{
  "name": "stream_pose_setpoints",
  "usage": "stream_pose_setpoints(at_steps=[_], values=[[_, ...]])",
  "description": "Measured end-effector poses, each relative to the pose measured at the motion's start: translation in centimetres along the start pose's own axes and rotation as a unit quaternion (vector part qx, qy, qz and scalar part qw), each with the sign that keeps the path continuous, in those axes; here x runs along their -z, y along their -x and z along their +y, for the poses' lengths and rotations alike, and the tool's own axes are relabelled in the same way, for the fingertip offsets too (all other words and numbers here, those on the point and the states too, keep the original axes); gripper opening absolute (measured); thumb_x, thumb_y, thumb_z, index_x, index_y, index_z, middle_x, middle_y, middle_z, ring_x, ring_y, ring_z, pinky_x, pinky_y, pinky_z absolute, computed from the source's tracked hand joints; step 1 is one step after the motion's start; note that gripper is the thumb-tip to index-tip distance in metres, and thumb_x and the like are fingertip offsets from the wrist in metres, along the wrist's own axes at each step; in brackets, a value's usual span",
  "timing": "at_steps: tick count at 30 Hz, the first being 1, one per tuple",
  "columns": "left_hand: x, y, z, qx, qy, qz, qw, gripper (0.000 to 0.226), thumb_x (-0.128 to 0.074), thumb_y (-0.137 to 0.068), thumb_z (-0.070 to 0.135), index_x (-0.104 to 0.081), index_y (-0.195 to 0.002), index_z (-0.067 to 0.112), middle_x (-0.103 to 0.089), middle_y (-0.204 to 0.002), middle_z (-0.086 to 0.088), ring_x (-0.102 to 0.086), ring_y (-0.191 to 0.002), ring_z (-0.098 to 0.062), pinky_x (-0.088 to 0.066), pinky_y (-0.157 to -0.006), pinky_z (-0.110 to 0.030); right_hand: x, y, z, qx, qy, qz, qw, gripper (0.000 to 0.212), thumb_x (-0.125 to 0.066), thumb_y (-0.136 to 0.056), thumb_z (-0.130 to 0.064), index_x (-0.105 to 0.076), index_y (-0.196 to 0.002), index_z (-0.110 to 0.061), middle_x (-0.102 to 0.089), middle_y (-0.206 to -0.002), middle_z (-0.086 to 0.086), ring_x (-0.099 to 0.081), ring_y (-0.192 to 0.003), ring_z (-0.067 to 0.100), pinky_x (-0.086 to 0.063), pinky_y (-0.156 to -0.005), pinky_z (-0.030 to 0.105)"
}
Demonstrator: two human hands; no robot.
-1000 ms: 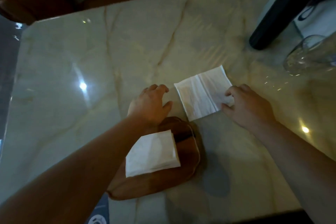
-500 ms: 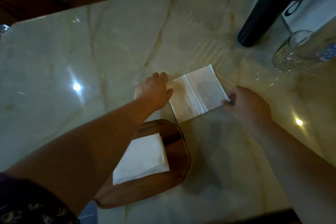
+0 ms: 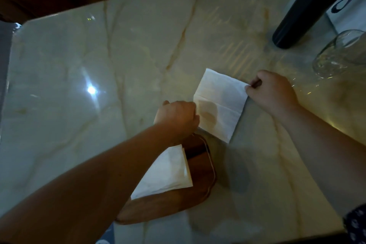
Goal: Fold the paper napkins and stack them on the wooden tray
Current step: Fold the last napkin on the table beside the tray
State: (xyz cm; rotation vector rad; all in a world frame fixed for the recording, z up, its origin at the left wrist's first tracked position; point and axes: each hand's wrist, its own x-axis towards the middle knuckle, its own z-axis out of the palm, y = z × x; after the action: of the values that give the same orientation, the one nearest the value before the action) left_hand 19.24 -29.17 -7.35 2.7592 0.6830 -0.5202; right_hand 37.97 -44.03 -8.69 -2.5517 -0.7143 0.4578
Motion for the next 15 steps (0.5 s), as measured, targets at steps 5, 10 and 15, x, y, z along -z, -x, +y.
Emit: stream_pose_setpoints(at_steps=[5, 10, 15], values=[[-0.5, 1.0, 1.1, -0.021, -0.019, -0.017, 0.999, 0.029, -0.04, -0.095, 0.041, -0.059, -0.092, 0.02, -0.063, -0.089, -0.001, -0.052, -0.072, -0.017, -0.041, -0.082, -0.037, -0.1, -1.6, -1.2, 0.011, -0.037, -0.014, 0.999, 0.008, -0.065, -0.075, -0.022, -0.057, -0.074, -0.022, -0.069, -0.076, 0.001, -0.066, -0.076, 0.025, -0.053, -0.073, 0.034], [0.7, 0.7, 1.0, 0.006, 0.053, -0.016, 0.998, 0.03, -0.045, -0.093, 0.045, -0.061, -0.096, 0.02, -0.065, -0.091, -0.001, -0.061, -0.078, -0.02, -0.055, -0.076, -0.038, 0.3, -1.3, -1.7, 0.025, -0.127, -0.044, 0.991, 0.012, -0.067, -0.08, -0.015, -0.058, -0.074, -0.021, -0.068, -0.068, -0.001, -0.069, -0.062, 0.013, -0.051, -0.066, 0.028], [2.6, -0.9, -0.3, -0.002, 0.09, 0.133, 0.987, 0.042, -0.063, -0.085, 0.033, -0.048, -0.121, 0.021, -0.051, -0.123, -0.003, -0.05, -0.113, -0.022, -0.045, -0.092, -0.037, 0.8, 0.6, -1.3, 0.051, -0.175, -0.059, 0.981, 0.009, -0.07, -0.082, -0.017, -0.061, -0.078, -0.019, -0.072, -0.076, 0.004, -0.072, -0.066, 0.012, -0.057, -0.063, 0.039]])
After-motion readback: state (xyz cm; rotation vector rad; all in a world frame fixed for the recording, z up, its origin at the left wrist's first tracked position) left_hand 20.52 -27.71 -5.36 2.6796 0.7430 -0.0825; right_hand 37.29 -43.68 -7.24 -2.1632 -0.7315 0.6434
